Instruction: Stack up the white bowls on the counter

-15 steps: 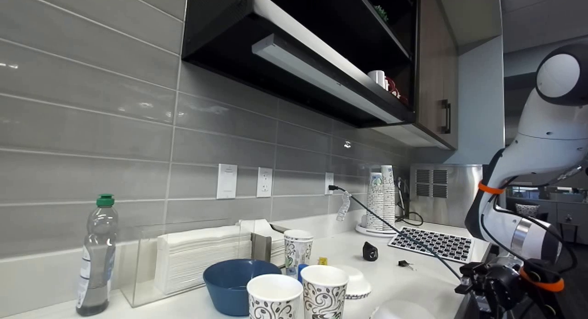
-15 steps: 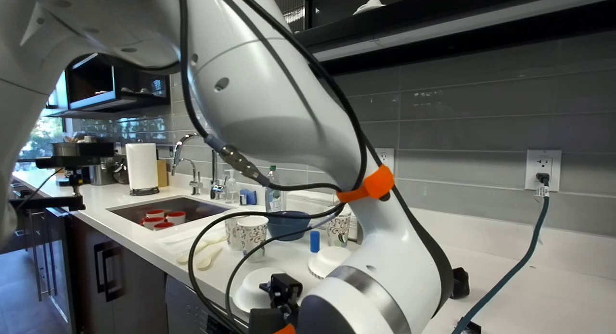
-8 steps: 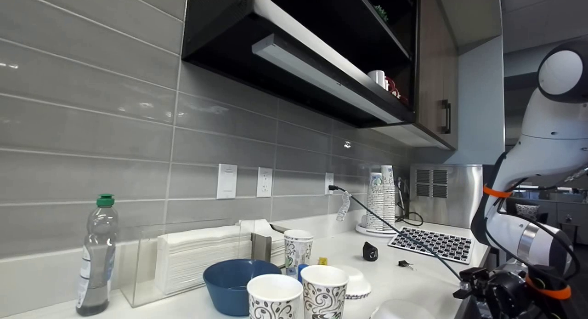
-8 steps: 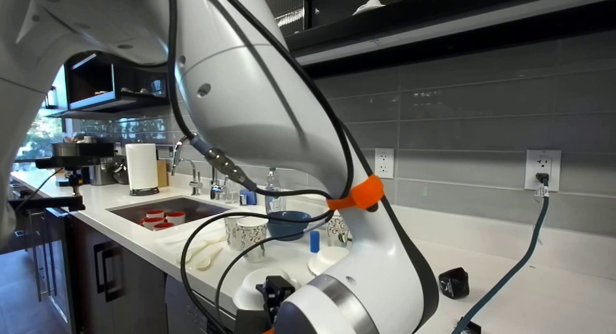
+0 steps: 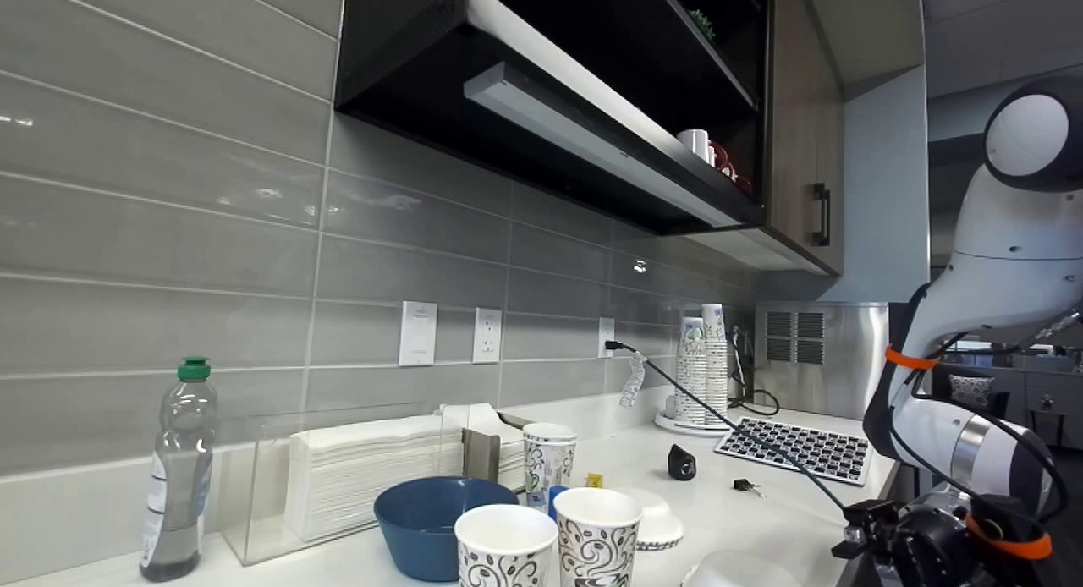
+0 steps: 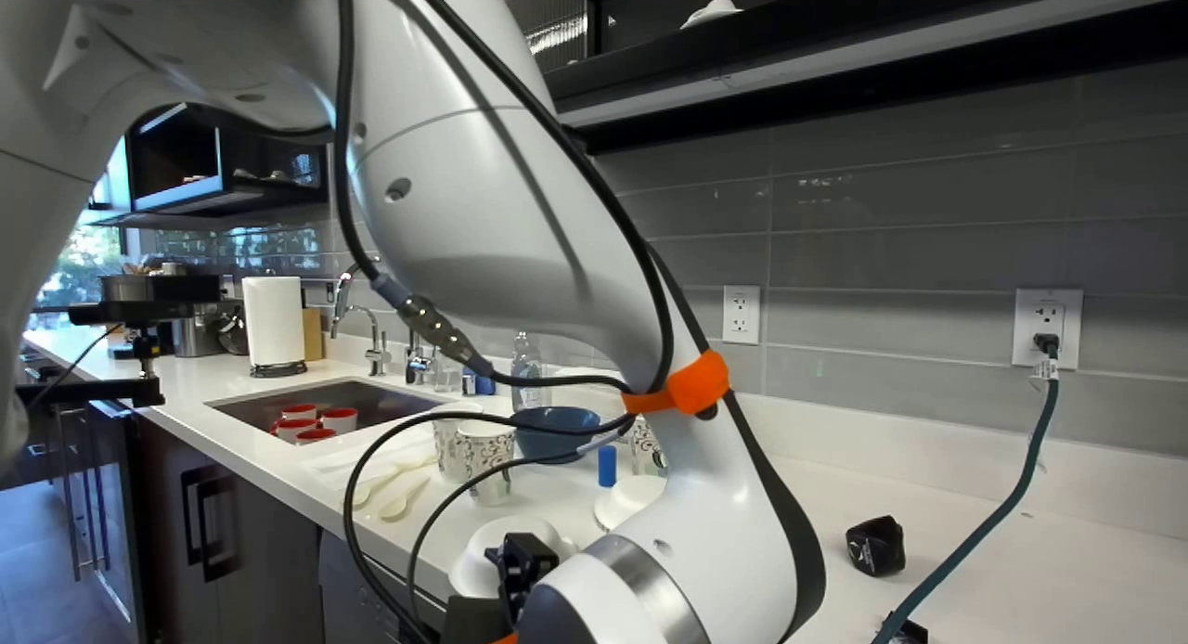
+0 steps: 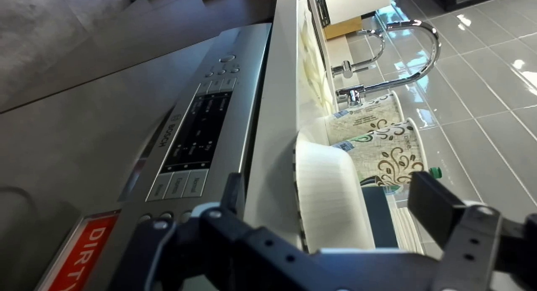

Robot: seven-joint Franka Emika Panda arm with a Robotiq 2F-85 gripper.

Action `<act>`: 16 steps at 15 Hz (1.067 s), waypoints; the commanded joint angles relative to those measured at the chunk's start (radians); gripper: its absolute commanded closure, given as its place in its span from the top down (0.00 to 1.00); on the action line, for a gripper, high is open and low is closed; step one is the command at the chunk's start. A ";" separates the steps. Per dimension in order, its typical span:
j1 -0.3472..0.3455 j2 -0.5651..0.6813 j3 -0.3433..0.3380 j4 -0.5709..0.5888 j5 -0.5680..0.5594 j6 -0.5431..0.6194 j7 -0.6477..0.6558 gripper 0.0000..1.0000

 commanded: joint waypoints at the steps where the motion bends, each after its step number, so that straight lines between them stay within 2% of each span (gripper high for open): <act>1: 0.017 0.013 0.008 -0.002 0.028 0.008 0.004 1.00; 7: 0.019 0.033 0.028 0.012 0.028 -0.013 0.001 1.00; 8: 0.018 0.035 0.029 0.014 0.028 -0.016 0.000 0.96; 9: 0.018 0.037 0.031 0.016 0.028 -0.017 0.000 0.75; 11: 0.019 0.041 0.034 0.020 0.027 -0.018 0.001 0.68; 13: 0.019 0.049 0.038 0.028 0.024 -0.027 0.004 0.53; 14: 0.020 0.051 0.039 0.031 0.025 -0.029 0.005 0.57; 16: 0.023 0.057 0.043 0.038 0.024 -0.030 0.007 0.48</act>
